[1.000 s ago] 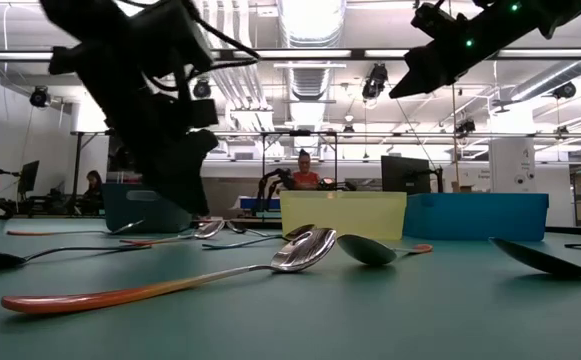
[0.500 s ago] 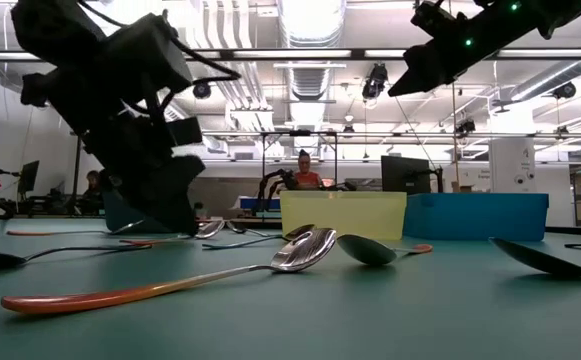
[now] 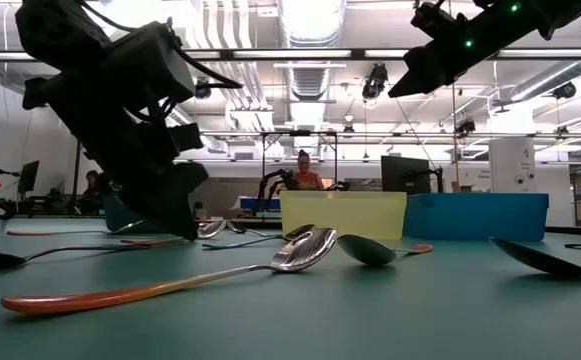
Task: Sort silverware by color (type)
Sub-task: Put the orange spoon into the green bin
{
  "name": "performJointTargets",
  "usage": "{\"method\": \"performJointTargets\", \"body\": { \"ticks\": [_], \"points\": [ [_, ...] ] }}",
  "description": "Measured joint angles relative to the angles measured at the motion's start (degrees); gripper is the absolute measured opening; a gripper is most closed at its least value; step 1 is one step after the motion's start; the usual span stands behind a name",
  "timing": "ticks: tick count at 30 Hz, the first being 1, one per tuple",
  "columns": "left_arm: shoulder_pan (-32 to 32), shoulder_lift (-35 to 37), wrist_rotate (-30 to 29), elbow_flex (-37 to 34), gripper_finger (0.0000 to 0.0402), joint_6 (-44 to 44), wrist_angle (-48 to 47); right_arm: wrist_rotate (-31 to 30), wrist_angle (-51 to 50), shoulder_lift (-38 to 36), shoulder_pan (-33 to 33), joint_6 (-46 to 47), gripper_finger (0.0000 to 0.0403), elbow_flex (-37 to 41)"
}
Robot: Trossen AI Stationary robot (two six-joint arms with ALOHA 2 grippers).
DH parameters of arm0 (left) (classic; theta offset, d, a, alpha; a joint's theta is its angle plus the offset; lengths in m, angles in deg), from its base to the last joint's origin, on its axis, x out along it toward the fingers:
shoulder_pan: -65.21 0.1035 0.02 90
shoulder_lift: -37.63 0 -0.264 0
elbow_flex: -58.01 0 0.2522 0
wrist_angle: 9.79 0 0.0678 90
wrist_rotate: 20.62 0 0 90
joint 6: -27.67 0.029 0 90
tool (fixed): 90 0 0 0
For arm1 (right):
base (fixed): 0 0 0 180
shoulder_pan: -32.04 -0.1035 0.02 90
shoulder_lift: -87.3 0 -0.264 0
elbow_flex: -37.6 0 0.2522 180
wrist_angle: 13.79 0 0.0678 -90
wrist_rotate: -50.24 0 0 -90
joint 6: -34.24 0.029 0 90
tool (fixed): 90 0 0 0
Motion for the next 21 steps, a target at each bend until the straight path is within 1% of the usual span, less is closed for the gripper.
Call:
{"method": "performJointTargets", "body": {
  "ticks": [4,7,11,15,16,21],
  "points": [
    [-0.08,0.12,0.54,-1.00,0.0113,-3.07,0.67,0.00,0.05,0.00,0.00,0.00,0.0125,0.00],
    [-0.40,0.13,0.90,-0.99,0.0108,-3.13,0.59,0.00,0.11,0.00,0.00,0.00,0.0125,0.00],
    [-0.89,0.13,1.21,-0.94,0.0074,-3.01,0.31,0.00,0.17,0.00,0.00,0.00,0.0125,0.00],
    [-1.07,0.14,1.58,-0.94,0.0018,-4.07,0.16,0.00,0.17,0.00,0.00,0.00,0.0125,0.00],
    [-1.07,0.15,1.71,-0.97,0.0010,-4.43,0.12,0.00,0.15,0.00,0.01,0.00,0.0125,0.00],
    [-1.27,0.17,2.62,-0.74,0.0003,-6.34,-0.25,0.00,0.14,0.00,0.00,-0.02,0.0125,0.09]
  ]
}}
